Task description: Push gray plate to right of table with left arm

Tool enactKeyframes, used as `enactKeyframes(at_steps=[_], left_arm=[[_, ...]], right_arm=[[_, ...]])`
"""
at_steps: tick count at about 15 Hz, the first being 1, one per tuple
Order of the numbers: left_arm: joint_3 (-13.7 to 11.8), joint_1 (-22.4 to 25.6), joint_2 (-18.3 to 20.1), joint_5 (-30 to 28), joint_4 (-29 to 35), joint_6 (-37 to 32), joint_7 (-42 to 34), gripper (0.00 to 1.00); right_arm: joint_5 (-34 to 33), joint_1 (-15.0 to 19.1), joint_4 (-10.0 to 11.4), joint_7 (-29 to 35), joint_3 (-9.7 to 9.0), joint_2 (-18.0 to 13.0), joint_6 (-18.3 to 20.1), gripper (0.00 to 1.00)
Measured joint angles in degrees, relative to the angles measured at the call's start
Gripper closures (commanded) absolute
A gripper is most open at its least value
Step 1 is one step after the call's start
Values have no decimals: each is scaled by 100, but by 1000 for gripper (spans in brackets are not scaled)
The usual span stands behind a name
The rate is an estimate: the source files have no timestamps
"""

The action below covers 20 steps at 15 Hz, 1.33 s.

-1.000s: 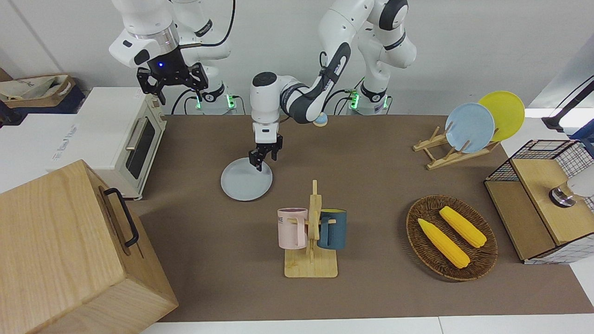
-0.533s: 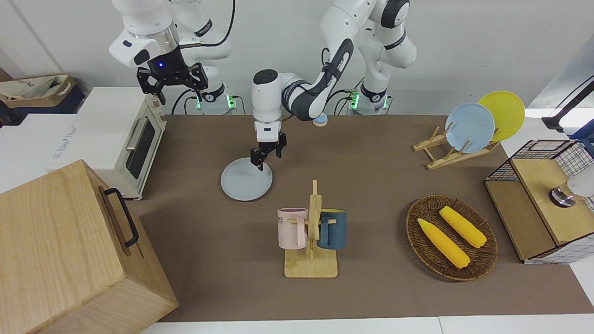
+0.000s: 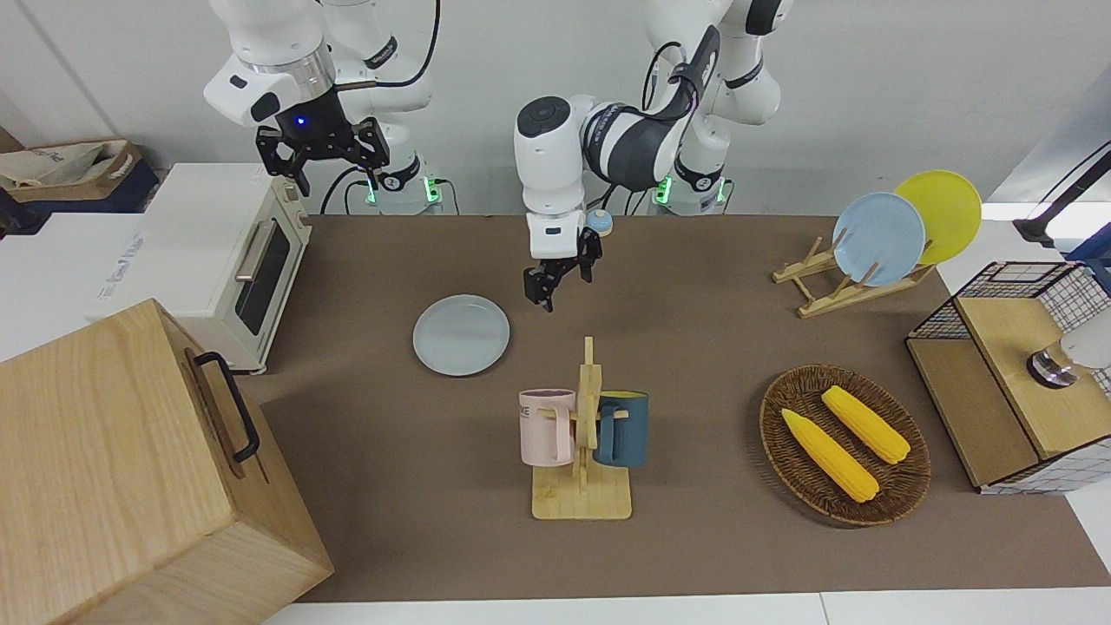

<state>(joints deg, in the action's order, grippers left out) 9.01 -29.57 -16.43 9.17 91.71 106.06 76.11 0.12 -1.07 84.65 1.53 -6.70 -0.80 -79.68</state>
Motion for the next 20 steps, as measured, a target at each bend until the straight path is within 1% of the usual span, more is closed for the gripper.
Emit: enactKeyframes(at_steps=[2, 4, 6, 9, 14, 17, 20], left_arm=[[-3, 278, 46, -176, -223, -341, -807, 9], [-8, 619, 249, -272, -345, -635, -1805, 9], [-7, 877, 467, -302, -365, -943, -2464, 9], [-13, 1265, 743, -326, -367, -1344, -3672, 9], [-28, 2065, 1071, -350, -367, -1829, -5570, 9], [-29, 2477, 1225, -359, -365, -1943, -6319, 9], [-34, 2913, 1360, -465, -360, -2019, -6860, 9]], right_arm=[[0, 0, 0, 0, 0, 0, 0, 17], [0, 0, 0, 0, 0, 0, 0, 17], [0, 0, 0, 0, 0, 0, 0, 17], [0, 0, 0, 0, 0, 0, 0, 17], [0, 0, 0, 0, 0, 0, 0, 17], [0, 0, 0, 0, 0, 0, 0, 17], [0, 0, 0, 0, 0, 0, 0, 17]])
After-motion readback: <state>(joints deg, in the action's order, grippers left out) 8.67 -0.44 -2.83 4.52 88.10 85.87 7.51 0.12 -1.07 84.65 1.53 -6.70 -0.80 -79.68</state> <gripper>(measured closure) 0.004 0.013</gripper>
